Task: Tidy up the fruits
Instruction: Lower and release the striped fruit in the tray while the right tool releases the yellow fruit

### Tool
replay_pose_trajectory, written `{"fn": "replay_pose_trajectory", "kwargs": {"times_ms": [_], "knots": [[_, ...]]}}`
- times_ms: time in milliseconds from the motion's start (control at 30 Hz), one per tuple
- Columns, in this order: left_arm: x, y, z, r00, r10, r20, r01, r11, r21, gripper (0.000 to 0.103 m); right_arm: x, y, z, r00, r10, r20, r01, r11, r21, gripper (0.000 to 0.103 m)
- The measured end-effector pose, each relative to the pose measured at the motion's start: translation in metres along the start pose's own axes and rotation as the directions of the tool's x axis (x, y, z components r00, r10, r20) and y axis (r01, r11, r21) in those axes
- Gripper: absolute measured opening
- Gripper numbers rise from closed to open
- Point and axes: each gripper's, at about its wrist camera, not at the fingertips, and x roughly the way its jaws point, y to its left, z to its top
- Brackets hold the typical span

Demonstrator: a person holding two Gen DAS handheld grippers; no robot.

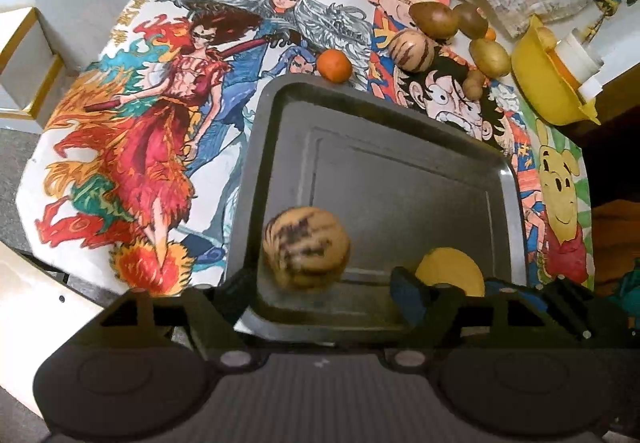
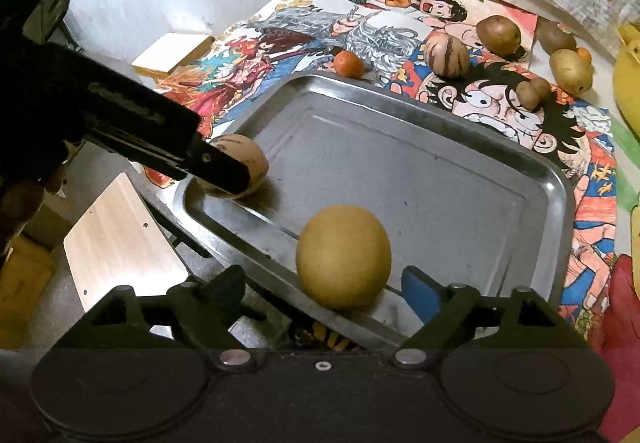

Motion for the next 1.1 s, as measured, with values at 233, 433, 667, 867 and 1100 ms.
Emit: {"fn": "replay_pose_trajectory", "kwargs": {"times_ms": [233, 433, 667, 867, 1100], "knots": [[-0.016, 0.004, -0.021, 1.0, 0.025, -0.001, -0.025, 1.0, 0.011, 0.097, -0.019, 0.003, -0.005, 0.998, -0.039, 0.043, 0.039, 0.999, 0.005, 0.1], [-0.026, 0.005, -0.036, 0.997, 0.081, 0.013, -0.081, 0.994, 0.07, 0.102, -0.026, -0.002, -0.011, 0.996, -0.083, 0.045, 0.082, 0.996, 0.035, 0.102], [-0.032, 0.003, -0.039, 0.983, 0.178, 0.048, -0.183, 0.977, 0.112, 0.102, -0.037, -0.018, -0.012, 0.987, -0.156, 0.044, 0.151, 0.983, 0.103, 0.102], [-0.033, 0.007, -0.031, 0.974, 0.22, 0.047, -0.223, 0.972, 0.07, 0.102, -0.046, -0.039, -0.011, 0.975, -0.213, 0.058, 0.201, 0.965, 0.171, 0.102], [-0.037, 0.011, -0.016, 0.982, 0.185, 0.049, -0.183, 0.983, -0.028, 0.102, -0.057, -0.051, -0.006, 0.967, -0.231, 0.112, 0.206, 0.958, 0.199, 0.102]]}}
